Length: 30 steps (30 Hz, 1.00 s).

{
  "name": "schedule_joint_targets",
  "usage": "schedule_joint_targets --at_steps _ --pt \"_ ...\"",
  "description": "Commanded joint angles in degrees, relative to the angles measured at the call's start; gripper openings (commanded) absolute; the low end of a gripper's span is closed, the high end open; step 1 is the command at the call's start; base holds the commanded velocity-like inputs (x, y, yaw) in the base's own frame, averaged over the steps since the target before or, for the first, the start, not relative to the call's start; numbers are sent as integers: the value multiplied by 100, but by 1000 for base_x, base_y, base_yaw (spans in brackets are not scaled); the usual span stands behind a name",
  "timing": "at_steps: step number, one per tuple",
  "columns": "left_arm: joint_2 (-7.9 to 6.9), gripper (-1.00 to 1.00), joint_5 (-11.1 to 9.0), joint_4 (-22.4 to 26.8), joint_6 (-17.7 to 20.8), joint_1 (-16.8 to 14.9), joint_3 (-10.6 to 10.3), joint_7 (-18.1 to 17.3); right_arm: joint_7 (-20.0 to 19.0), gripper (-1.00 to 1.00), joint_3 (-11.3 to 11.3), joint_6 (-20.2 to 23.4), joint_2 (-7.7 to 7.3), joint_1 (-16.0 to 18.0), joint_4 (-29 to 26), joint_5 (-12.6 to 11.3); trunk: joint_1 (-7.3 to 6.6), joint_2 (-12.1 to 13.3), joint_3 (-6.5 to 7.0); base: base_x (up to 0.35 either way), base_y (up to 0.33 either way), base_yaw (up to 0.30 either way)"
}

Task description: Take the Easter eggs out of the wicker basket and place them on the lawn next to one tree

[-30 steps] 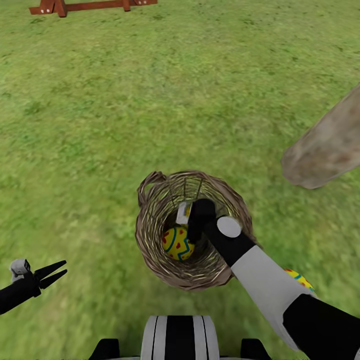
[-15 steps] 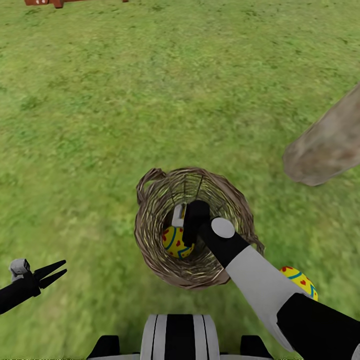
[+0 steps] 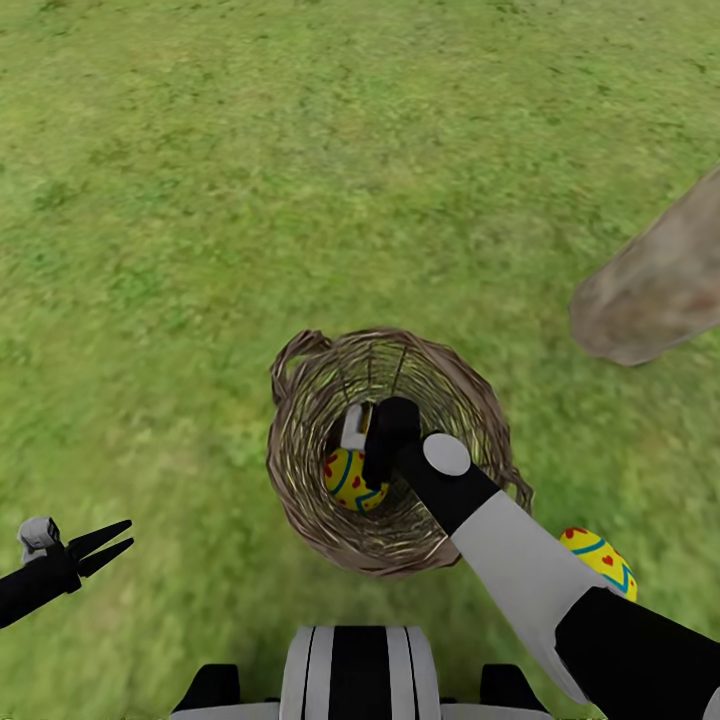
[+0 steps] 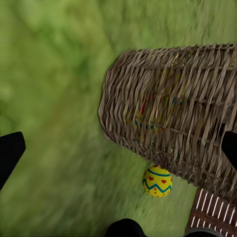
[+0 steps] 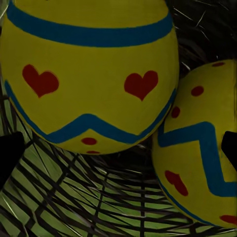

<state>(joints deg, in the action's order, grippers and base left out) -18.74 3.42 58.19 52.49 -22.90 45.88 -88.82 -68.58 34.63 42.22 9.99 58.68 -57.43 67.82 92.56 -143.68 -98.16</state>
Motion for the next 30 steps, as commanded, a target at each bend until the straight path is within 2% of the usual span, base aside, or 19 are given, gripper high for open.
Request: schedule_joint_targets --at_steps 1,27,30 --pt "0 100 36 1 60 -4 8 -39 -41 100 8 40 1 4 -37 38 -1 -1 -13 0 0 0" --pt "-16 100 19 21 60 -4 43 -48 -80 100 17 40 1 -5 -318 39 -1 -1 -253 27 6 0" --pt "-16 100 19 18 60 -4 43 -44 -84 100 10 40 1 -12 -546 39 -1 -1 -278 0 0 0"
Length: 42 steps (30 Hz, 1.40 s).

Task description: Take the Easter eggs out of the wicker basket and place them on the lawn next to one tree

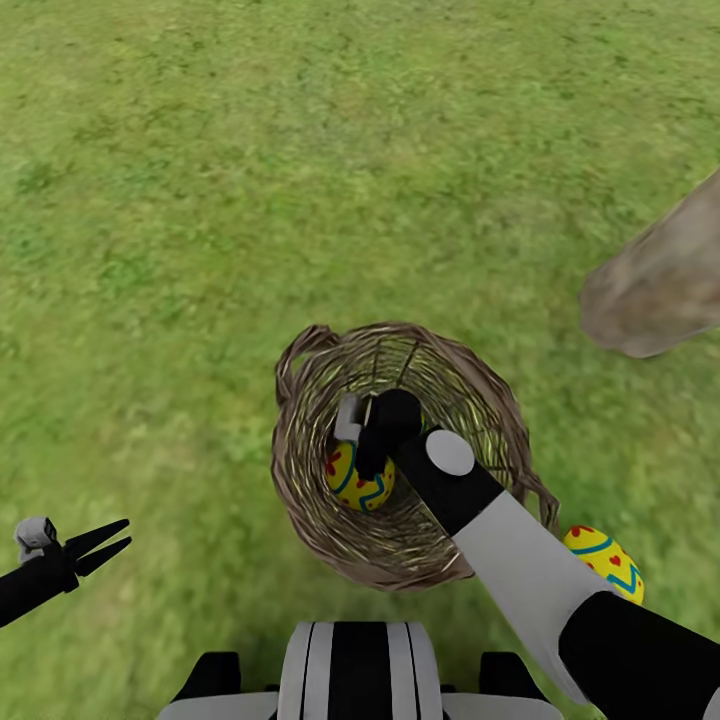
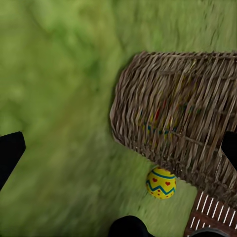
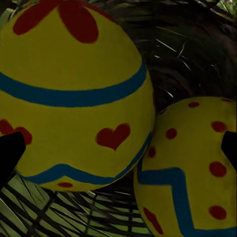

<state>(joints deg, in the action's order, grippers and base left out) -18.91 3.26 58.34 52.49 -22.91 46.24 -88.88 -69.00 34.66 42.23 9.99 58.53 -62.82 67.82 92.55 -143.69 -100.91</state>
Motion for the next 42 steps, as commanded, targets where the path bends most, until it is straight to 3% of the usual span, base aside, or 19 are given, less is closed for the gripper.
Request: schedule_joint_targets --at_steps 1,10,21,32,42 --pt "1 100 35 2 60 -3 8 -40 -48 100 7 37 1 2 -48 39 1 -1 -6 0 0 0" --pt "10 100 19 32 51 47 25 -58 -162 100 -26 104 -17 35 4 -13 -1 0 -8 0 0 0" --pt "43 100 25 4 43 93 5 -51 -149 100 -86 80 -36 -403 -115 4 -1 0 -8 0 0 1" --pt "45 100 35 -7 41 94 -1 -33 -157 100 -110 75 -103 -403 -354 3 -1 0 -8 0 0 233" --pt "45 100 33 -15 42 94 -9 -37 -166 100 -102 67 -111 -406 -336 3 -1 0 -8 0 0 8"
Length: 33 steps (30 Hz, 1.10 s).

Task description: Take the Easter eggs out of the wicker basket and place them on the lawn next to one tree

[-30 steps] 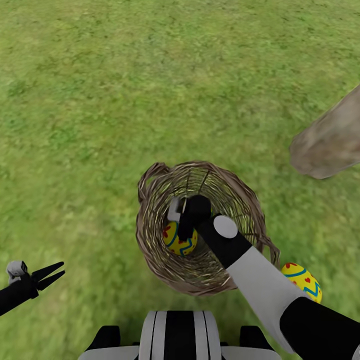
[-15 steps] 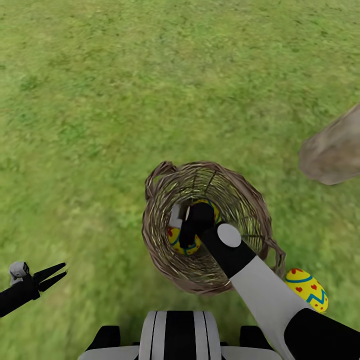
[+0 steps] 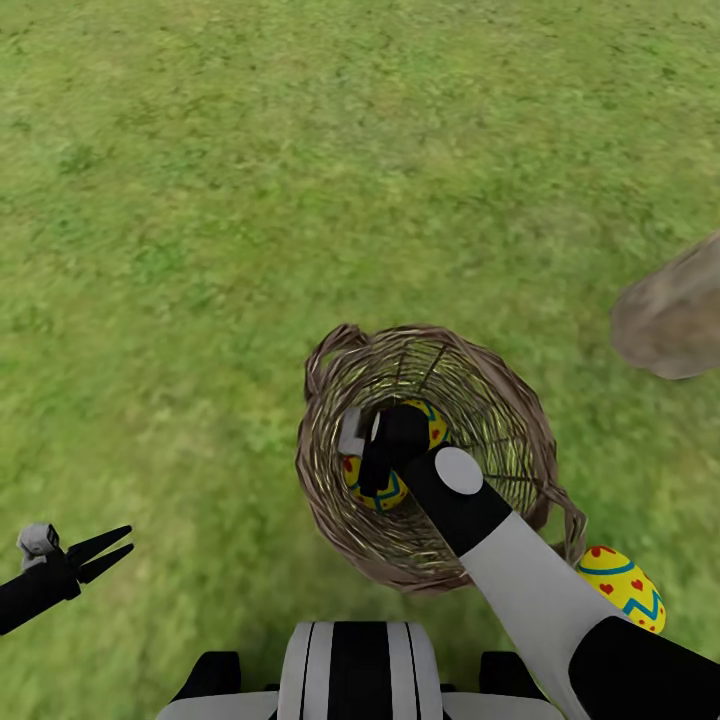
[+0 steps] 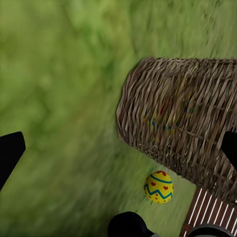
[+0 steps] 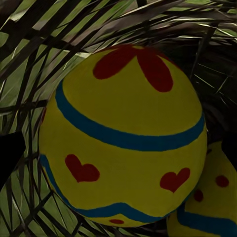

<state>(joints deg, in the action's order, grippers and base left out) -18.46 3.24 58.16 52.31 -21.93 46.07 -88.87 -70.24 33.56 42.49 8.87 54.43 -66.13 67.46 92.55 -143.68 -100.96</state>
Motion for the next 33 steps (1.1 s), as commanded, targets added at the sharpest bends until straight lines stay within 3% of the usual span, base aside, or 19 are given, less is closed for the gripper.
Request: schedule_joint_targets --at_steps 1,9,23,27,33 --pt "4 100 34 2 60 -4 8 -40 -43 100 5 41 1 3 -5 40 -1 -1 -3 0 0 0" --pt "9 100 19 2 58 -3 12 -47 -43 100 1 40 0 1 -6 40 -1 -1 -3 0 0 0" --pt "9 100 22 2 51 -2 7 -51 9 100 -57 47 -6 -1 -14 45 30 -17 -269 0 0 0" --pt "18 100 1 5 44 40 -19 -55 -121 100 -106 100 -118 129 116 94 30 -17 -269 0 0 0" --pt "9 100 -3 19 43 75 -19 -52 -139 100 -115 207 -304 -55 18 91 30 -17 -269 0 0 0"
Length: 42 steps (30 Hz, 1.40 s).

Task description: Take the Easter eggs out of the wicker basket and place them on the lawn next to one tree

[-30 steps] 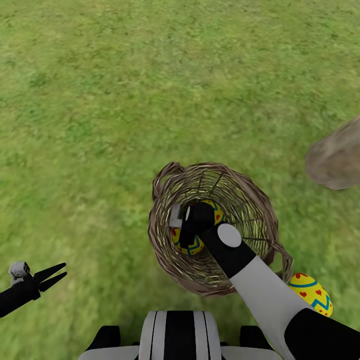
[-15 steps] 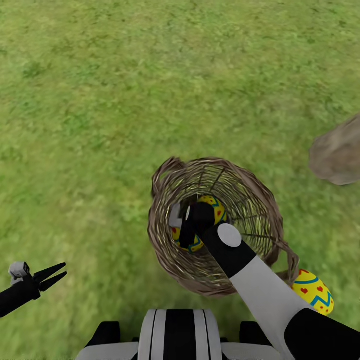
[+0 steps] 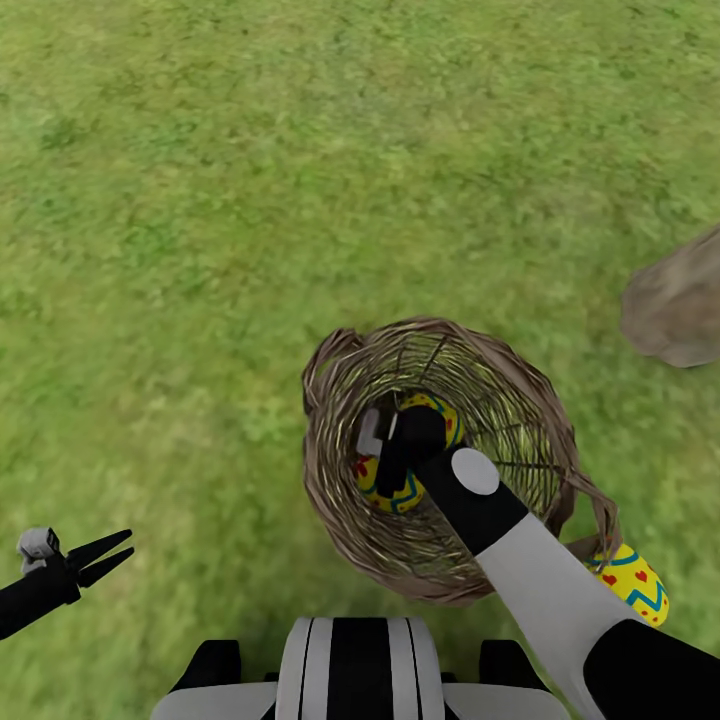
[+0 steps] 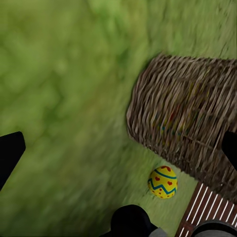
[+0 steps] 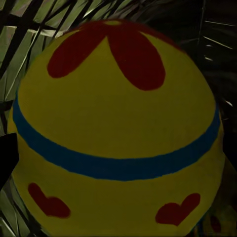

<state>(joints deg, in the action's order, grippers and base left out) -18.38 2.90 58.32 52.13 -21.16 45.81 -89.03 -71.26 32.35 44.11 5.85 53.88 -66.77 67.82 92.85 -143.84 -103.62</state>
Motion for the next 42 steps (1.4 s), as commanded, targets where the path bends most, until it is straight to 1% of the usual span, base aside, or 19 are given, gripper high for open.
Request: schedule_joint_targets --at_steps 1,4,5,6,7,10,14,16,17,18,22,24,29,32,35,40,42 --pt "1 100 29 3 61 -3 9 -40 -37 100 7 46 -17 0 32 55 0 -1 -3 0 0 0" --pt "1 100 30 7 61 -3 7 -44 -37 100 32 53 -19 0 36 93 0 -1 -3 0 0 0" --pt "1 100 28 5 61 -3 7 -44 -37 100 33 53 -26 0 382 104 0 -1 -3 0 0 0" --pt "1 100 30 4 61 -3 7 -44 -37 100 34 58 -23 0 383 106 0 -1 -3 0 0 0" --pt "1 100 30 -1 61 -3 7 -43 -37 -100 34 61 -23 0 374 110 0 -1 -3 0 0 0" --pt "1 100 32 -5 61 0 7 -41 -37 -100 41 73 -15 0 361 100 0 -1 -3 0 0 0" --pt "1 100 29 -2 61 0 7 -44 -45 -100 57 80 -31 0 358 143 0 -1 -3 0 0 0" --pt "1 100 27 -5 61 -1 7 -44 -61 -100 41 80 -31 0 341 357 0 -1 -3 0 0 0" --pt "6 100 26 -11 61 -2 7 -44 -144 -100 27 80 -32 0 335 442 0 -1 -3 0 0 0" --pt "8 100 27 -21 61 0 7 -44 -223 -100 26 80 -23 0 333 472 0 -1 -3 0 0 0" --pt "18 100 26 -36 61 -1 7 -45 -265 -100 26 80 -14 0 329 486 0 -1 -3 0 0 0" --pt "18 100 26 -40 61 -2 7 -45 -266 -100 26 80 -14 0 330 486 -5 2 41 0 0 0" --pt "23 100 27 -45 61 -3 7 -45 -266 -100 2 78 -14 0 323 477 -5 2 41 0 0 0" --pt "25 100 30 -41 61 0 7 -45 -266 -100 -7 78 -54 0 304 486 -5 2 41 0 0 0" --pt "26 100 26 -41 61 -2 7 -45 -266 -100 -17 79 -80 0 81 479 -5 2 41 0 0 0" --pt "26 100 26 -43 61 -1 7 -45 -277 -100 -18 79 -94 0 -6 484 -5 2 41 0 0 0" --pt "27 100 26 -41 61 -1 7 -45 -345 -100 -18 80 -141 0 -264 486 -5 2 41 0 0 0"
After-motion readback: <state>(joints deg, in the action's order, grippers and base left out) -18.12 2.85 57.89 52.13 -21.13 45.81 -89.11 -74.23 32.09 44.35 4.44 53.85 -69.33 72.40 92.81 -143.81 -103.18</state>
